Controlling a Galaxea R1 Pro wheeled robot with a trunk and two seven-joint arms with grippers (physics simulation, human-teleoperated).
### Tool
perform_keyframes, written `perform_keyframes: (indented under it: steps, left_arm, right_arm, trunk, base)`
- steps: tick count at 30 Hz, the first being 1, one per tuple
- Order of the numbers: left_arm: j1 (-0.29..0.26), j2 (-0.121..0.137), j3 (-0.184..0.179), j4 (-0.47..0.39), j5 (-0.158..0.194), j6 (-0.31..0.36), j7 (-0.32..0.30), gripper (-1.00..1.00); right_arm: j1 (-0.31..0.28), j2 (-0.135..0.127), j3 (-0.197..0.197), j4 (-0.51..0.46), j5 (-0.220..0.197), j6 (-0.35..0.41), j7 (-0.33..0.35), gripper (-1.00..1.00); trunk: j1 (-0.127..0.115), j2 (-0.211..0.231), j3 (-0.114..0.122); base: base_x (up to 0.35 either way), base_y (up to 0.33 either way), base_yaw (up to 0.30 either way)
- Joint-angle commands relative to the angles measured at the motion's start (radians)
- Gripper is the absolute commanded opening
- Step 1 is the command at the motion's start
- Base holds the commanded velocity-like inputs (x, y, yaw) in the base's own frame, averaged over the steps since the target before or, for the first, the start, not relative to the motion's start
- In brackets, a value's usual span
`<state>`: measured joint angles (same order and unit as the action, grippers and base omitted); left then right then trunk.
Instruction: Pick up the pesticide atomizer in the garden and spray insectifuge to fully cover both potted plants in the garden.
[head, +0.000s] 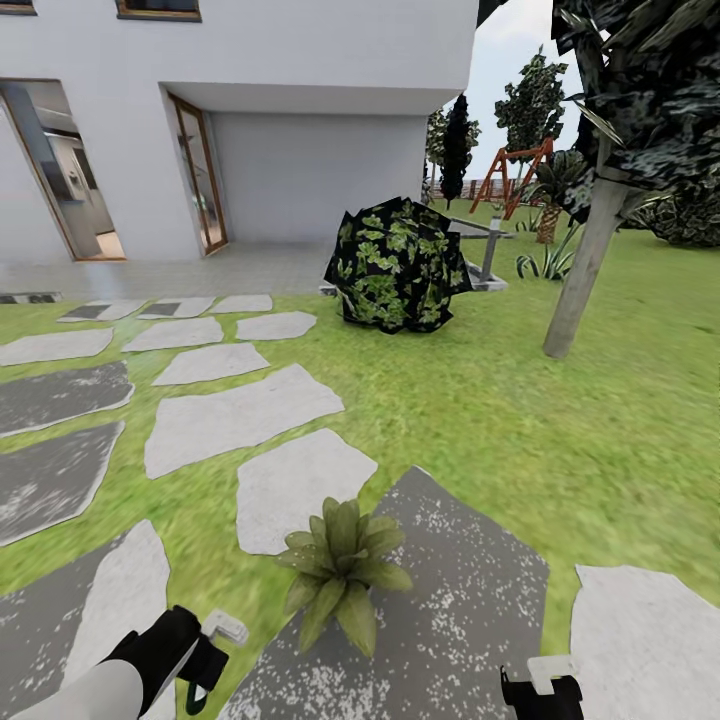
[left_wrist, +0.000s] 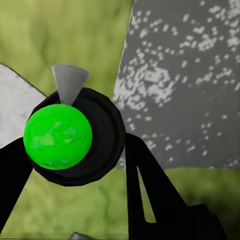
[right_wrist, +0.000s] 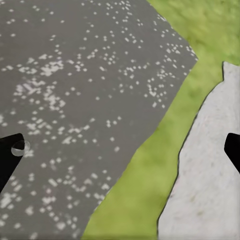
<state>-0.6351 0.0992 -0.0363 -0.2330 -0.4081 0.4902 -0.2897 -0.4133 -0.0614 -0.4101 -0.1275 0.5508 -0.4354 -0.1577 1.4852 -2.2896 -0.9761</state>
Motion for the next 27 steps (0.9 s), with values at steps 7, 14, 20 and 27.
perform_keyframes:
  steps: [7, 14, 20, 27]
  left_arm:
    - [0.000, -0.020, -0.003, -0.005, -0.002, 0.018, 0.130, -1.00]
    - [0.000, -0.053, -0.002, -0.003, 0.002, 0.021, 0.180, -1.00]
    - [0.000, -0.055, -0.004, -0.003, 0.003, 0.021, 0.171, -1.00]
    - [0.000, -0.055, -0.004, -0.005, 0.002, 0.021, 0.132, -1.00]
  right_arm:
    - [-0.001, 0.000, -0.006, 0.002, 0.011, -0.003, -0.005, 1.00]
    - [-0.001, 0.000, -0.006, 0.002, 0.010, -0.004, -0.005, 1.00]
    - [-0.001, 0.001, -0.006, 0.002, 0.009, -0.004, -0.005, 1.00]
    - [-0.001, 0.000, -0.005, 0.002, 0.009, -0.003, -0.005, 1.00]
  trunk:
    - [0.000, 0.000, -0.001]
    - [0.000, 0.000, -0.001]
    - [0.000, 0.000, -0.001]
    - [0.000, 0.000, -0.001]
  base:
    - [0.000, 0.000, 0.000]
    - [0.000, 0.000, 0.000]
    - [0.000, 0.000, 0.174]
    - [0.133, -0.148, 0.202]
